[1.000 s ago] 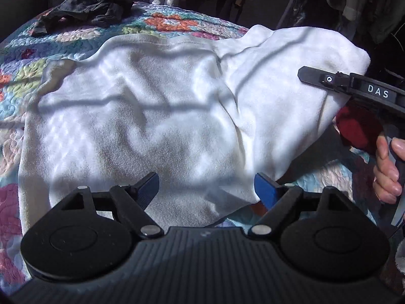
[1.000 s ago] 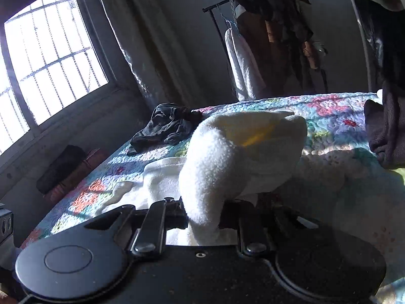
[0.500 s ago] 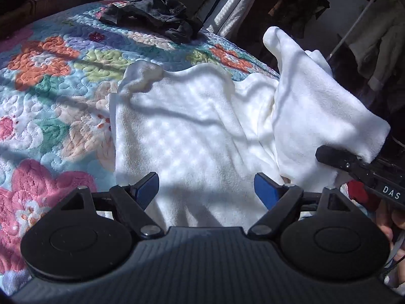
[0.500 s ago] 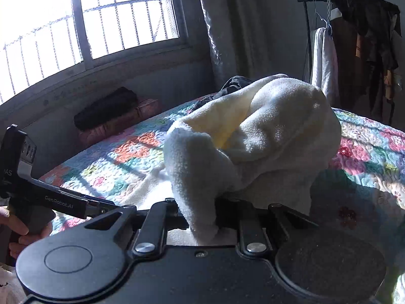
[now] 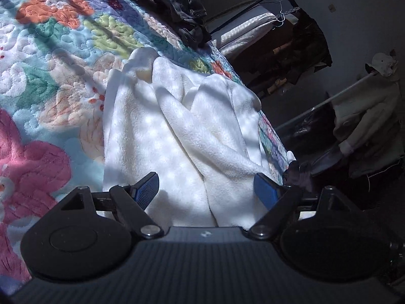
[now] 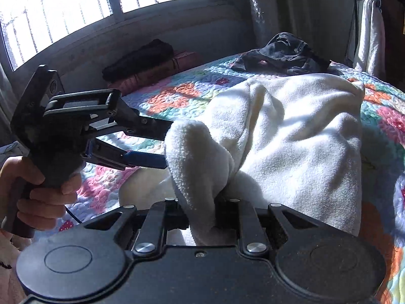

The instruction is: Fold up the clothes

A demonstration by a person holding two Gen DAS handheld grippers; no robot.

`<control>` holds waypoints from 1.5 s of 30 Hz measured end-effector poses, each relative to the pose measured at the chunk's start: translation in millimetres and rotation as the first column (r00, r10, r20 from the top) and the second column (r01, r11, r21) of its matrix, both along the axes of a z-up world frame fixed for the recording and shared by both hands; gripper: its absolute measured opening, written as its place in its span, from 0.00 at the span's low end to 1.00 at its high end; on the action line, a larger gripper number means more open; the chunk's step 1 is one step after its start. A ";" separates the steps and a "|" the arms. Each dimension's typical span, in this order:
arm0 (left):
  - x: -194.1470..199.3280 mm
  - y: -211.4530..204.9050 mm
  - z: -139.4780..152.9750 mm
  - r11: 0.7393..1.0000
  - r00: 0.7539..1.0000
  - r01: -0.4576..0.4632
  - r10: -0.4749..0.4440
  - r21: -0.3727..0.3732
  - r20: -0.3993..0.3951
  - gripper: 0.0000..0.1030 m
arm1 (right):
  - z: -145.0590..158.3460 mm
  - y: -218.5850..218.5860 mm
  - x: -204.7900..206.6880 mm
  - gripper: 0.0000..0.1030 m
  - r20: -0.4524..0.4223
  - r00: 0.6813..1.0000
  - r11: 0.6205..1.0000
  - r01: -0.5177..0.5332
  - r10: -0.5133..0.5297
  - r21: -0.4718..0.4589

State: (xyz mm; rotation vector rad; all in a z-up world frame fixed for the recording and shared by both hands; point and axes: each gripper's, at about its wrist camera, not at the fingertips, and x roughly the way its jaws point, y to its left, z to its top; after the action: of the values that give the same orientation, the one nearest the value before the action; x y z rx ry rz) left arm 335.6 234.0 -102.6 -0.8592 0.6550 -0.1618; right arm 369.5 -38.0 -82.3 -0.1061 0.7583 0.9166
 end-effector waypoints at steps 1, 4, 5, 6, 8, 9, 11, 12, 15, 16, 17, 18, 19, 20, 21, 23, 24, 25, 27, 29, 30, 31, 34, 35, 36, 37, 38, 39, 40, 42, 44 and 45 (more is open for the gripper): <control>-1.8 -2.3 4.3 0.999 1.000 -0.019 0.019 0.027 0.016 0.79 | -0.8 0.1 -0.1 0.21 -0.009 1.000 1.000 0.002 -0.002 0.007; -4.5 -6.5 10.9 1.000 0.998 0.011 -0.012 0.016 0.065 0.79 | -9.5 11.8 10.4 0.21 -0.039 0.999 1.000 0.016 -0.016 0.020; -5.6 -7.7 11.2 1.000 0.997 0.024 -0.023 -0.014 0.075 0.80 | -11.0 12.5 11.1 0.21 -0.037 0.999 1.000 0.017 -0.016 0.018; -5.0 -9.2 10.1 0.998 0.997 0.040 -0.037 -0.039 0.073 0.80 | -12.5 13.3 11.8 0.21 -0.035 0.999 1.000 0.017 -0.016 0.015; 0.9 -16.6 4.4 0.996 0.996 0.080 -0.078 -0.050 0.031 0.81 | -13.2 14.5 9.2 0.21 -0.025 0.999 1.000 0.022 -0.021 0.012; 3.1 -21.4 1.7 0.996 0.996 0.084 -0.083 -0.024 0.014 0.81 | -13.4 15.1 7.6 0.21 -0.019 1.000 1.000 0.024 -0.024 0.010; 7.6 -31.4 -4.0 0.995 0.996 0.087 -0.087 0.037 -0.018 0.82 | -14.3 14.0 6.6 0.21 -0.014 1.000 1.000 0.026 -0.026 0.011; 9.6 -35.7 -5.2 0.994 0.995 0.096 -0.095 0.055 -0.017 0.82 | -16.6 13.7 6.1 0.21 -0.013 1.000 1.000 0.021 -0.021 0.004; 16.3 -47.4 -7.2 0.987 0.992 0.122 -0.122 0.101 -0.006 0.78 | -21.9 13.4 5.0 0.21 -0.009 1.000 1.000 0.008 -0.008 -0.012; 19.4 -50.8 -7.8 0.984 0.992 0.126 -0.125 0.129 -0.020 0.62 | -23.0 13.2 5.0 0.21 -0.008 1.000 1.000 0.006 -0.006 -0.014; 22.5 -54.2 -8.4 0.978 0.991 0.130 -0.125 0.161 -0.037 0.46 | -24.0 13.1 5.0 0.21 -0.006 1.000 1.000 0.005 -0.005 -0.015; 25.6 -57.7 -9.0 0.972 0.991 0.134 -0.125 0.192 -0.055 0.44 | -25.0 13.0 5.0 0.21 -0.005 1.000 1.000 0.003 -0.003 -0.016; 26.1 -58.5 -9.1 0.970 0.990 0.135 -0.126 0.203 -0.056 0.41 | -26.0 12.8 5.0 0.21 -0.003 1.000 1.000 0.001 -0.001 -0.017; 25.8 -58.1 -9.2 0.971 0.991 0.130 -0.122 0.201 -0.054 0.40 | -27.1 12.7 5.0 0.21 -0.001 1.000 1.000 0.000 0.000 -0.018; 26.2 -57.4 -10.1 0.973 0.991 0.129 -0.120 0.193 -0.056 0.40 | -28.1 12.6 5.0 0.21 0.000 1.000 1.000 -0.002 0.002 -0.019; 27.5 -56.0 -12.0 0.976 0.991 0.129 -0.119 0.175 -0.064 0.42 | -30.2 12.3 5.0 0.21 0.004 1.000 1.000 -0.005 0.005 -0.021; 28.2 -55.3 -13.0 0.978 0.991 0.129 -0.119 0.167 -0.068 0.43 | -30.8 12.2 5.0 0.21 0.004 1.000 1.000 -0.003 0.003 -0.017; 28.8 -54.6 -14.0 0.979 0.990 0.128 -0.118 0.158 -0.071 0.46 | -31.3 11.7 4.7 0.21 0.001 1.000 1.000 0.002 -0.002 -0.010; 30.8 -56.5 -12.8 0.974 0.990 0.129 -0.116 0.186 -0.080 0.40 | -32.1 10.4 5.6 0.21 -0.010 1.000 1.000 0.016 -0.016 0.006; 29.6 -64.4 -0.8 0.954 0.990 0.138 -0.125 0.268 -0.062 0.26 | -31.9 10.1 6.4 0.21 -0.018 0.999 0.999 0.029 -0.029 0.019; 28.1 -68.7 6.8 0.943 0.991 0.137 -0.129 0.304 -0.045 0.25 | -30.6 10.9 6.3 0.21 -0.020 0.999 0.999 0.034 -0.034 0.023; 26.5 -72.9 14.4 0.931 0.991 0.135 -0.134 0.339 -0.027 0.25 | -27.4 11.4 6.1 0.21 -0.021 0.999 0.999 0.042 -0.042 0.033; 24.6 -69.0 38.8 0.932 0.990 0.121 -0.140 0.342 0.032 0.24 | -7.9 13.4 4.5 0.21 -0.018 0.998 0.995 0.063 -0.062 0.078; 22.3 -65.0 47.6 0.936 0.989 0.112 -0.139 0.334 0.055 0.24 | -1.1 14.1 3.9 0.21 -0.017 0.998 0.993 0.070 -0.068 0.094; 17.4 -58.1 54.9 0.944 0.987 0.101 -0.134 0.313 0.085 0.24 | 3.3 18.4 3.0 0.21 -0.015 0.998 0.993 0.059 -0.058 0.099; 11.4 -49.3 59.3 0.955 0.986 0.089 -0.124 0.281 0.109 0.24 | 6.7 24.3 2.1 0.21 -0.014 0.999 0.994 0.041 -0.040 0.100; 6.1 -40.6 60.4 0.963 0.986 0.080 -0.114 0.256 0.119 0.24 | 10.0 30.2 1.1 0.21 -0.012 1.000 0.995 0.022 -0.021 0.100; 0.3 -31.5 59.4 0.969 0.987 0.069 -0.100 0.236 0.123 0.24 | 13.3 36.1 0.1 0.21 -0.011 1.000 0.995 0.004 -0.003 0.101; -6.3 -21.3 53.7 0.972 0.990 0.057 -0.085 0.228 0.115 0.24 | 16.7 42.0 -0.9 0.21 -0.009 1.000 0.995 -0.015 0.016 0.101; -15.1 -9.8 38.5 0.969 0.996 0.035 -0.054 0.243 0.074 0.24 | 23.3 53.9 -2.9 0.21 -0.006 0.999 0.993 -0.052 0.053 0.102; -15.3 -1.7 19.6 0.961 1.000 0.025 -0.026 0.275 -0.001 0.24 | 7.0 70.9 -5.8 0.21 -0.036 0.996 0.994 -0.082 0.084 0.069; -12.2 1.0 12.2 0.958 0.999 0.026 -0.016 0.285 -0.038 0.23 | -3.2 78.5 -8.2 0.21 -0.040 0.995 0.995 -0.094 0.096 0.044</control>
State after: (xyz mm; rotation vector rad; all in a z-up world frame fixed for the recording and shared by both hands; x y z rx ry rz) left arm 323.4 235.0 -90.5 -0.5780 0.7010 -0.0686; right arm 361.3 40.5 -85.5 -0.0862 0.7779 1.0273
